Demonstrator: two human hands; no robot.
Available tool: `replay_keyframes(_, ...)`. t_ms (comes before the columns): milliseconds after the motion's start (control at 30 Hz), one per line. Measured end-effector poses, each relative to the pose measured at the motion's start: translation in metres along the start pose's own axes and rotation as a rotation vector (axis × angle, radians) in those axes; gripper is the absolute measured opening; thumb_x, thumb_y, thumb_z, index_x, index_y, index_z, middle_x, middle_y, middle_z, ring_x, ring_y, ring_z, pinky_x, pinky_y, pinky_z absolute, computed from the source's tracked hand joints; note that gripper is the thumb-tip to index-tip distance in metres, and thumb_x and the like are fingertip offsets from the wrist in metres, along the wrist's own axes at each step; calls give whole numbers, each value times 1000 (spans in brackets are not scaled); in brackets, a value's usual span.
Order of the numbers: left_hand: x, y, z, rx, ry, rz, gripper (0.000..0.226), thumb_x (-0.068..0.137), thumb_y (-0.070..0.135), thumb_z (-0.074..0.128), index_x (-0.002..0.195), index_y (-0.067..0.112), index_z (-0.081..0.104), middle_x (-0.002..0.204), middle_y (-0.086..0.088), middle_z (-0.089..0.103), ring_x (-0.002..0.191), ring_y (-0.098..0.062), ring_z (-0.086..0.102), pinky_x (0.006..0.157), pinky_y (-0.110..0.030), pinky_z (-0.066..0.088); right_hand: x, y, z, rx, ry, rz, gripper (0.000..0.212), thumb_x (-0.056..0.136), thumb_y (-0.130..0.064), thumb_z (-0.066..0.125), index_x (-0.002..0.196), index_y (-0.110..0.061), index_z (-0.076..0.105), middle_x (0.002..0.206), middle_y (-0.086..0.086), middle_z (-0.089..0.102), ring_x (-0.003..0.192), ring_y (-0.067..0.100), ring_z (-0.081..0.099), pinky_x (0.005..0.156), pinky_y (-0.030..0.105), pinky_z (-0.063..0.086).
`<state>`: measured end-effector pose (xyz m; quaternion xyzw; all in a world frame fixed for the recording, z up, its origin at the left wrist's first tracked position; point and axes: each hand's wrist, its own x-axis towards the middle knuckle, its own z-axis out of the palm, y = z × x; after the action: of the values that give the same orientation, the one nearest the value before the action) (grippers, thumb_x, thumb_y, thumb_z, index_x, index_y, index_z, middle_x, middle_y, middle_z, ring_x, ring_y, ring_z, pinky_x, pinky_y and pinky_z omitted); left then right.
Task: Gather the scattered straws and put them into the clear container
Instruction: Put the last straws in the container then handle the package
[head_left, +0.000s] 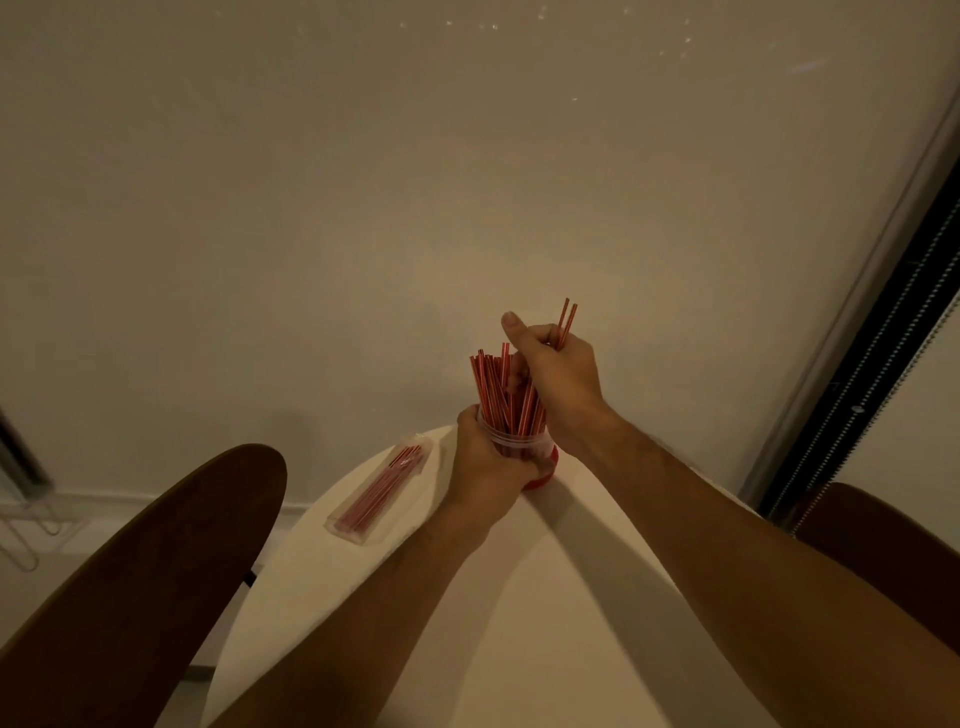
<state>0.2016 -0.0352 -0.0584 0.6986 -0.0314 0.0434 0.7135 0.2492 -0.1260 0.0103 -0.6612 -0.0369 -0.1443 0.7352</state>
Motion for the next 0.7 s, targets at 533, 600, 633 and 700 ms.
replay_keyframes(533,-3,5,-3,-9,-21,-29,89,60,1,89,132,17,38,114,2,62,100,-11,64,75,-22,59,-2,-4,-5,46,-110,67,27,79,-35,77,77,-13,61,60,4,59,54,20,55,60,35,52)
replay_keyframes(600,-4,6,-3,-12,-22,-29,90,60,0,89,132,17,38,115,2,62,100,-12,64,70,-19,58,0,-5,-7,52,-101,54,26,80,-33,76,79,-12,61,62,4,62,55,20,57,61,35,54)
replay_keyframes(633,-4,6,-4,-19,-23,-32,90,60,0,89,132,16,37,117,1,61,101,-13,64,68,-18,58,1,-6,-8,50,-89,46,27,81,-34,76,81,-11,61,63,5,63,56,20,59,62,34,55)
replay_keyframes(700,-5,7,-4,-23,-24,-40,91,60,-1,89,133,16,37,118,-1,60,101,-14,64,64,-15,57,6,-11,-11,40,-60,31,34,80,-39,76,87,-8,62,65,4,66,60,21,62,64,32,56)
